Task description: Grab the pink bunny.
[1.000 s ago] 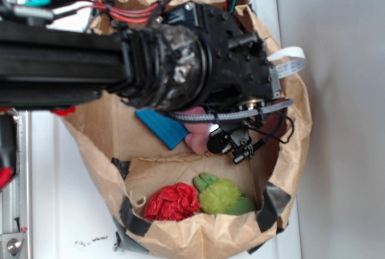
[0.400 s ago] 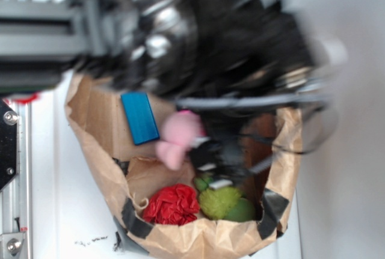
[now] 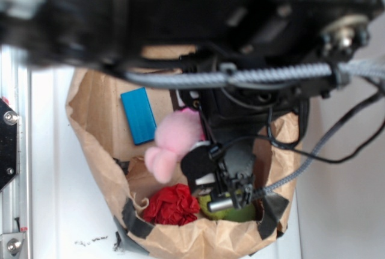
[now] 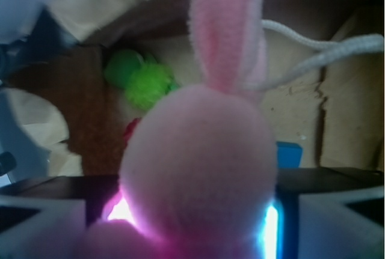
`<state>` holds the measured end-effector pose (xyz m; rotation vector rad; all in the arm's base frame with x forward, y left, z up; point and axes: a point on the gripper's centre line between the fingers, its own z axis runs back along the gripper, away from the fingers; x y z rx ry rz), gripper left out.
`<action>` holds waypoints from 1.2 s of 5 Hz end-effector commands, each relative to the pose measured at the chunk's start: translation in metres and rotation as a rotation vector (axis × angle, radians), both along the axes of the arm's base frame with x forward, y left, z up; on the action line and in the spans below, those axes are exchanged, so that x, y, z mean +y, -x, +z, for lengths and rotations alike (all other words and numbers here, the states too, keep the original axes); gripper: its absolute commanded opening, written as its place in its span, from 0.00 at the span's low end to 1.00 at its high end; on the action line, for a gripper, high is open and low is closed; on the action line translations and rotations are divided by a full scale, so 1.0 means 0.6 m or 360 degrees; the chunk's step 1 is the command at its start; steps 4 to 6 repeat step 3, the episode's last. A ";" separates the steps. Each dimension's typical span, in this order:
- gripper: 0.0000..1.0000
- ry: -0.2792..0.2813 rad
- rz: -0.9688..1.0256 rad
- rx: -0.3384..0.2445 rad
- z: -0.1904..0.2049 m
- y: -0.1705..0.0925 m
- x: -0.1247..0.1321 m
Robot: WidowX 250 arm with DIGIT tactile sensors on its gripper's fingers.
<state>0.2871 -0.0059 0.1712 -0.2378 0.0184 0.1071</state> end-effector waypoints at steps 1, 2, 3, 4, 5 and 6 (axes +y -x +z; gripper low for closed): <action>0.00 -0.0119 0.0014 -0.0353 0.064 0.006 0.012; 0.00 -0.0168 0.0029 -0.0411 0.060 0.010 0.027; 0.00 -0.0284 0.0062 -0.0371 0.052 0.009 0.044; 0.00 -0.0284 0.0062 -0.0371 0.052 0.009 0.044; 0.00 -0.0284 0.0062 -0.0371 0.052 0.009 0.044; 0.00 -0.0284 0.0062 -0.0371 0.052 0.009 0.044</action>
